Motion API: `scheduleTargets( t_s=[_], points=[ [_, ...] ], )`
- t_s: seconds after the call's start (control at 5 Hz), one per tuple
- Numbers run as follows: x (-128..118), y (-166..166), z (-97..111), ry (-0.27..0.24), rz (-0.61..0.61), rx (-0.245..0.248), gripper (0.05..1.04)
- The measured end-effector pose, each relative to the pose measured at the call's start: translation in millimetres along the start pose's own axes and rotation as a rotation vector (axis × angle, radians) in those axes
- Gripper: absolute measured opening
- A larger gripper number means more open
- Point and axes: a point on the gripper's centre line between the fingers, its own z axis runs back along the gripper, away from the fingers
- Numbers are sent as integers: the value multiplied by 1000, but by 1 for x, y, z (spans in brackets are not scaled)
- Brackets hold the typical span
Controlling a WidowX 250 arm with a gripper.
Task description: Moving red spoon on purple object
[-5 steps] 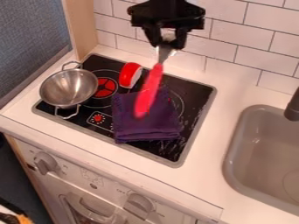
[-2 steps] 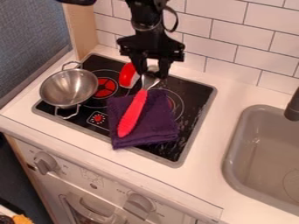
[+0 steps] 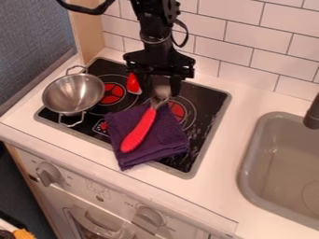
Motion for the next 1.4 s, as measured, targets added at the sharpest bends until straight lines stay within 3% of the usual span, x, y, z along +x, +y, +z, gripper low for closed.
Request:
scheduleTargets(
  t_s=[0.2,0.6,0.8,1.0,1.2,1.4],
  points=[
    [8,-4,4,-21,-26,0,1009],
    [12,-8,6,-13,-68,0,1001],
    [19,-9,17,-23,-93,-3,1001],
    [32,-16,52,-87,-113,-42,1001],
    [38,-21,72,-112,-144,-73,1001],
    [37,-22,72,-109,-146,-76,1001]
  ],
)
